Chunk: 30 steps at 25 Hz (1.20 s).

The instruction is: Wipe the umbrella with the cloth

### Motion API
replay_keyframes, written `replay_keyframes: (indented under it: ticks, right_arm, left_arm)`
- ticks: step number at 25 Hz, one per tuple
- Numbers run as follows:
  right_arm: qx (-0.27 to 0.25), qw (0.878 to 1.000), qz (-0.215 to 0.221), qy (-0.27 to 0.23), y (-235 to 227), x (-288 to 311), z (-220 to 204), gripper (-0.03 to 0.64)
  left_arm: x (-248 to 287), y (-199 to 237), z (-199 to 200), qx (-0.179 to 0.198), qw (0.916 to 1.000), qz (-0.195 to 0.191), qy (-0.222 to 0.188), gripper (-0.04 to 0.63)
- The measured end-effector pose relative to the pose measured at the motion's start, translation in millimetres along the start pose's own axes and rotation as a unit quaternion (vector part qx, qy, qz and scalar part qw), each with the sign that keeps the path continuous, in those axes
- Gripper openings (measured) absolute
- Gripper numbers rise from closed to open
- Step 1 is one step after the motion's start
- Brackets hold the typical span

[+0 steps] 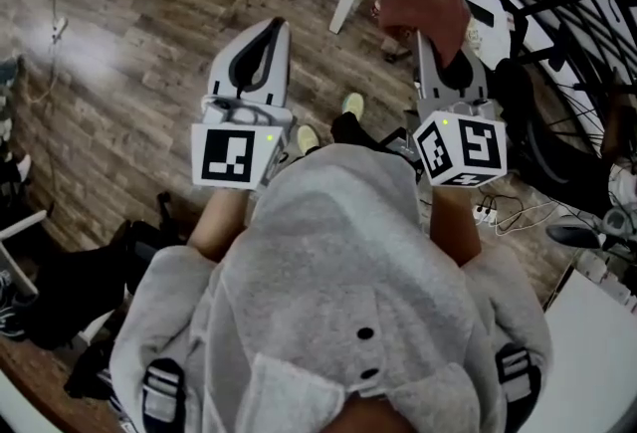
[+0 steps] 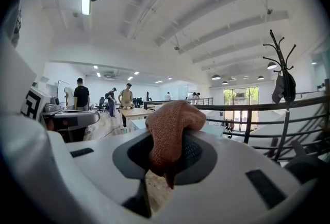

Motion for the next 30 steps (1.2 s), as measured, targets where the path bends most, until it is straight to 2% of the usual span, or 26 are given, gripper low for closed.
replay_keyframes:
  ticks: [7, 13, 19, 30]
  right_arm:
    - [-0.011, 1.000, 0.000, -0.013, 12, 8, -1, 0.080]
    - [-0.016, 1.000, -0.001, -0.022, 2, 24, -7, 0.080]
    - [-0.014, 1.000, -0.004, -0.027, -18, 58, -10, 0.080]
    - [-0.001, 1.000, -0.026, -0.013, -92, 146, -33, 0.080]
  left_arm:
    - [-6, 12, -5, 0.013, 0.9999, -0.004, -0.005, 0.015]
    - [11, 15, -9, 0.021, 0.9997, -0.008, -0.013, 0.015]
    - [51, 24, -15, 0.024, 0.9994, -0.018, -0.019, 0.015]
    - [154, 50, -56, 0.029, 0.9992, -0.016, 0.022, 0.015]
Point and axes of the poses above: the fingertips, and each gripper's own axes: x forward along the fingers, y to its left, z out of its top, the point moved 5 cm from there along -x, backward along the fingers, and after that the axes turned 12 degrees about -y, right-handed, at the moved point
